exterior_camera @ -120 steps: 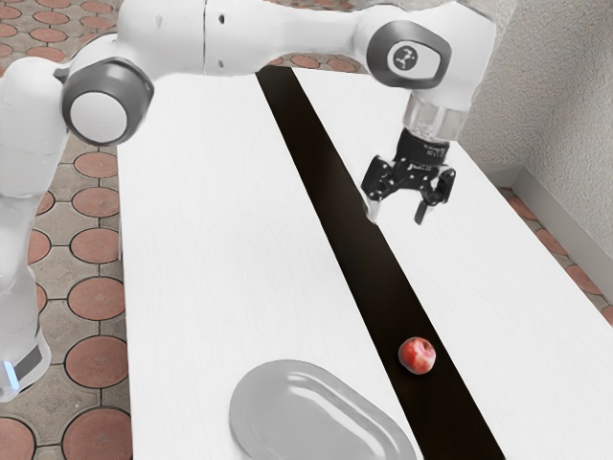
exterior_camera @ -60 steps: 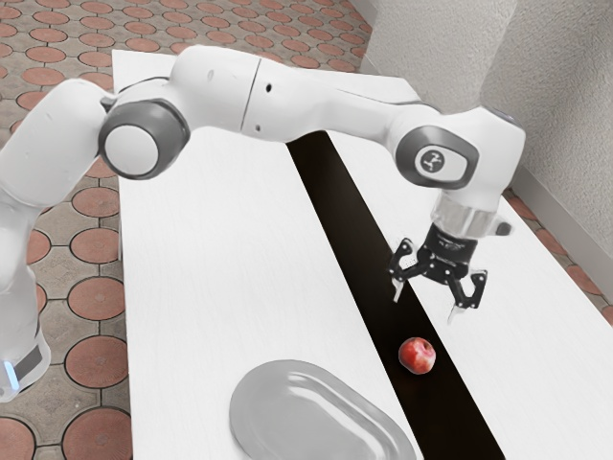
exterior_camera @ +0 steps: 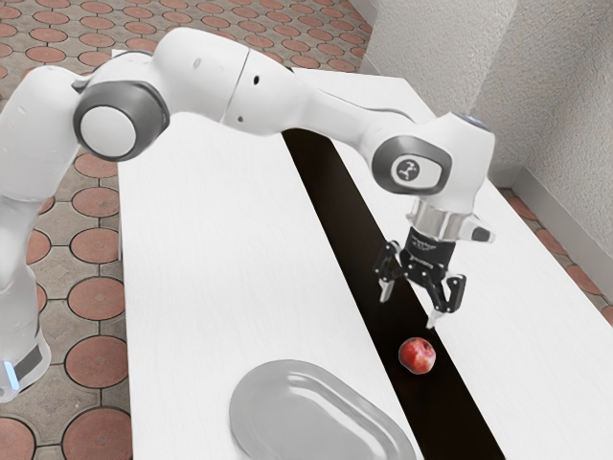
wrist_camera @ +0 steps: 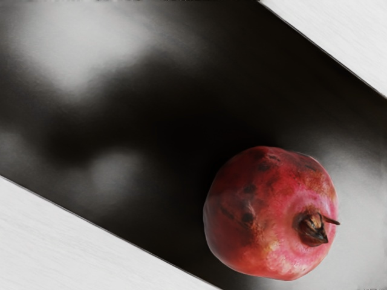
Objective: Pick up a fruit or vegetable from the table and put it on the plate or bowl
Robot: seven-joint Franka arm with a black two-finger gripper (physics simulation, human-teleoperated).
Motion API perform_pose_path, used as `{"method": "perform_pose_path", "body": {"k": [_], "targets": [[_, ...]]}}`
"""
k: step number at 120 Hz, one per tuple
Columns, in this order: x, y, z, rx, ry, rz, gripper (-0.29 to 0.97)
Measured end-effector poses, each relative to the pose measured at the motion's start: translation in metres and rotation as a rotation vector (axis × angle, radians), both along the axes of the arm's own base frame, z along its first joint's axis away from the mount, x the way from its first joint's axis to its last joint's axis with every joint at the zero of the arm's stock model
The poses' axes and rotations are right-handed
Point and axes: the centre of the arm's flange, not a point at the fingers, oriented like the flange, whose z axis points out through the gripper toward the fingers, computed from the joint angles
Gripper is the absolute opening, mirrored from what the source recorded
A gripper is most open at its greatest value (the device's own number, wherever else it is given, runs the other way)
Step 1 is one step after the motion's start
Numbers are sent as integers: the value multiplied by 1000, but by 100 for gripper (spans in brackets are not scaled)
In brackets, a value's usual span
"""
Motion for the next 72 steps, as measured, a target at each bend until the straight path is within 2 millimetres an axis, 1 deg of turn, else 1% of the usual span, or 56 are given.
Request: {"method": "perform_pose_path", "body": {"k": [12, 37, 56, 72], "targets": [[1, -11, -3, -14, -22, -46, 68], [7, -28, -25, -37, -40, -118, 68], [10, -29, -31, -46, -55, -147, 68], [12, -27, -35, -58, -59, -158, 68]]}}
